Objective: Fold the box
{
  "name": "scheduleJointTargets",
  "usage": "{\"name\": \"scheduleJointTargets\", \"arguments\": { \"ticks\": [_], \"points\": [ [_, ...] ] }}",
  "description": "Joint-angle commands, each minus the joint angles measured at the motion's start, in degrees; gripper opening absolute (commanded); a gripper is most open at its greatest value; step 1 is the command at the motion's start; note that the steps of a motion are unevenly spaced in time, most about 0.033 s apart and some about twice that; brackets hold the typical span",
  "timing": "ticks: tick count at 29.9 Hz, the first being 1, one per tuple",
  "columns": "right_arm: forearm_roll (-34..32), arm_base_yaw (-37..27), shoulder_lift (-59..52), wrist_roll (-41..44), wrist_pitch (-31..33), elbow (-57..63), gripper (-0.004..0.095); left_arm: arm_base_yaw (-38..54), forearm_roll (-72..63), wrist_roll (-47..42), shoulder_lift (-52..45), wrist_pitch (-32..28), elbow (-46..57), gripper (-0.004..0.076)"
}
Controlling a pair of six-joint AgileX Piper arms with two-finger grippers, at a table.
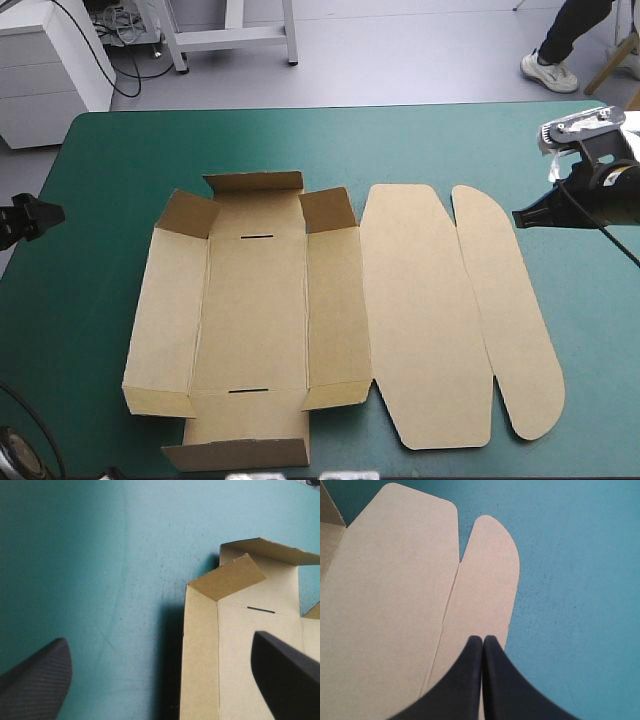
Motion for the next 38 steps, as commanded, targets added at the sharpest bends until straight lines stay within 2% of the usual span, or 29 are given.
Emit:
{"name": "scheduleJointTargets", "arguments": {
  "ticks": [1,8,18,25,38],
  "points": [
    [0.3,-0.4,-1.5,-0.6,-2.8,-1.4,-0.0019,0.1,-1.1,-1.3,-1.5,2.9,-0.9,0.0709],
    [0.3,-0.4,-1.5,-0.6,-3.1,-1.4,-0.0019,0.1,-0.6,-1.3,-1.5,2.9,5.0,0.0709],
    [0.3,-0.4,-1.5,-0.6,-3.1,-1.4,-0.0019,0.1,-0.7,4.0,-1.5,2.8,18.4,0.0709],
    [0.3,-0.4,-1.5,-0.6,-3.1,-1.4,-0.0019,-0.4,-0.3,5.9,-1.4,2.7,24.1,0.0708],
    [0.4,-0.4,-1.5,-1.1,-2.0,-1.4,-0.0019,-13.2,5.7,5.5,1.5,2.0,25.3,0.0708]
  ]
}}
